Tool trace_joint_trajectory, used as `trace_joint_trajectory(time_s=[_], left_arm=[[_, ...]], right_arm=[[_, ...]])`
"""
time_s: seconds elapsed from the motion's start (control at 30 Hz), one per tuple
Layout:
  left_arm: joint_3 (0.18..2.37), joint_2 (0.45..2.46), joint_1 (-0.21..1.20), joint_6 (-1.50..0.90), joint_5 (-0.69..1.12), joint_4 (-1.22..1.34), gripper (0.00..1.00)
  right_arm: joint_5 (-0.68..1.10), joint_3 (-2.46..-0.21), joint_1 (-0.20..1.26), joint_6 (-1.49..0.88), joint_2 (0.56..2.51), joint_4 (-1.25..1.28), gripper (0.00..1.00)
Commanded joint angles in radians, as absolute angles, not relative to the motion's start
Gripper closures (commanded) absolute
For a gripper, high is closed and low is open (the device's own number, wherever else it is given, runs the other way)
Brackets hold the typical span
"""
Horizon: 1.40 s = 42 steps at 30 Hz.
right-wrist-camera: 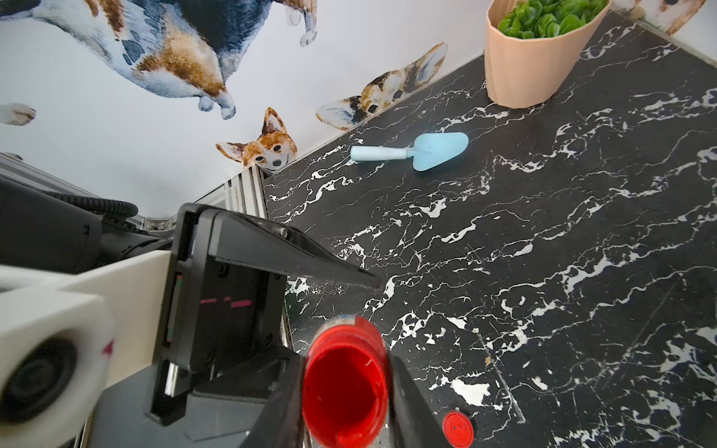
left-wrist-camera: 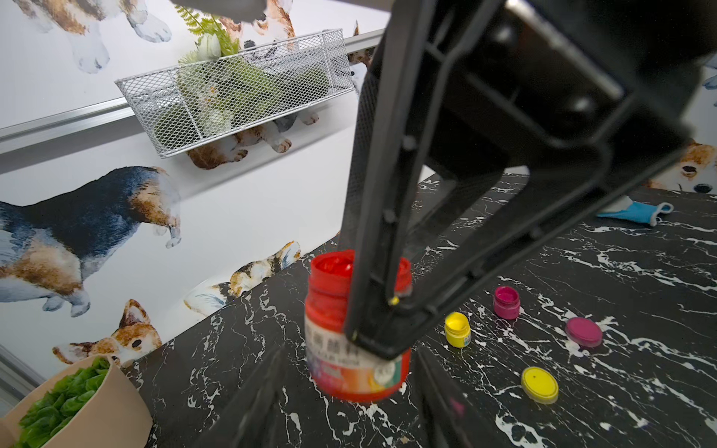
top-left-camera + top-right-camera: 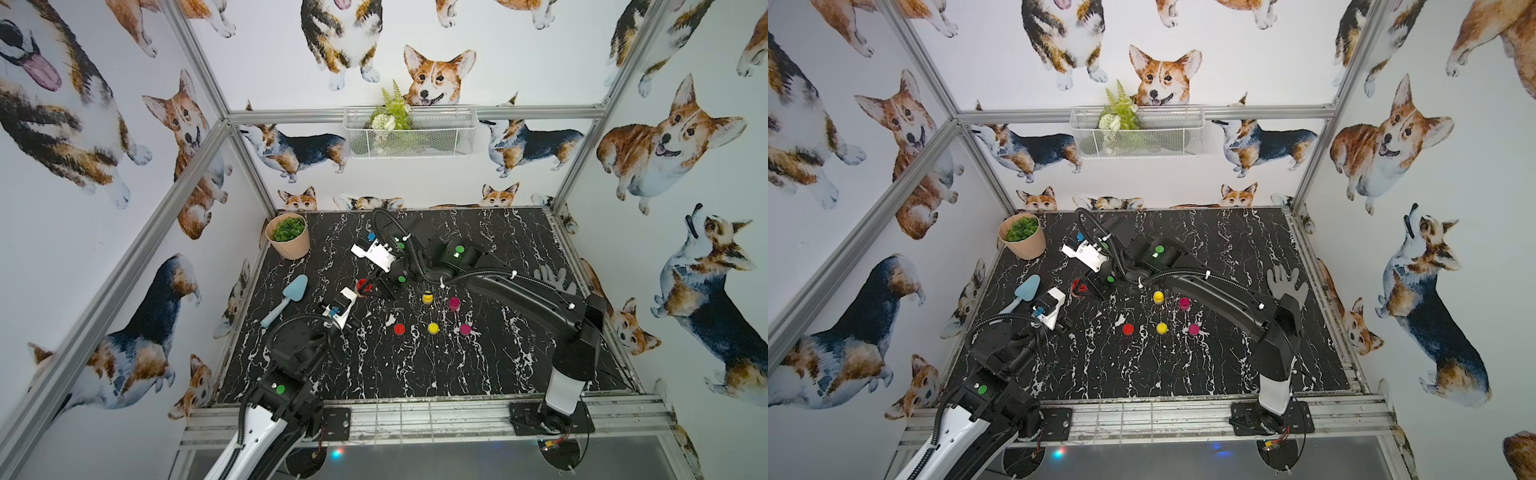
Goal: Close the paint jar lid
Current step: Pick up the paint jar from the center of the board.
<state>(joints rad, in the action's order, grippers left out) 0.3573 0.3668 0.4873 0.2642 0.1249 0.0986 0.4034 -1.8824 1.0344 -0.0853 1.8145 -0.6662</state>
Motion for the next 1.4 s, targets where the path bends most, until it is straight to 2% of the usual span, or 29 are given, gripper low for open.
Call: trace_joint_trajectory(time_s=[0.0,0.43,0.73,0.97,1.37], left_arm=[[0.368,0.367,0.488,0.268,0.121,0.141,0.47],[0.375,0.364,0.488,0.279,0.121,0.134,0.52],[0.386,0.372,0.489,0.307,0.152,0.111,0.63],[0.390,0.373,0.489,0.313,0.158,0.104,0.65],[0.391,0.372,0.488,0.323,0.148,0.091,0.65]], right_arm=[[0.413,-1.897,1.042,-0.089,1.821,-0.677,0.66],[0.404,-1.908,1.055,-0.084,1.835,-0.691,0.67],[0.401,-1.911,1.058,-0.080,1.837,-0.697,0.67],[0.393,-1.913,1.058,-0.077,1.831,-0.693,0.67],[0.337,-1.869,1.058,-0.074,1.794,-0.662,0.45]])
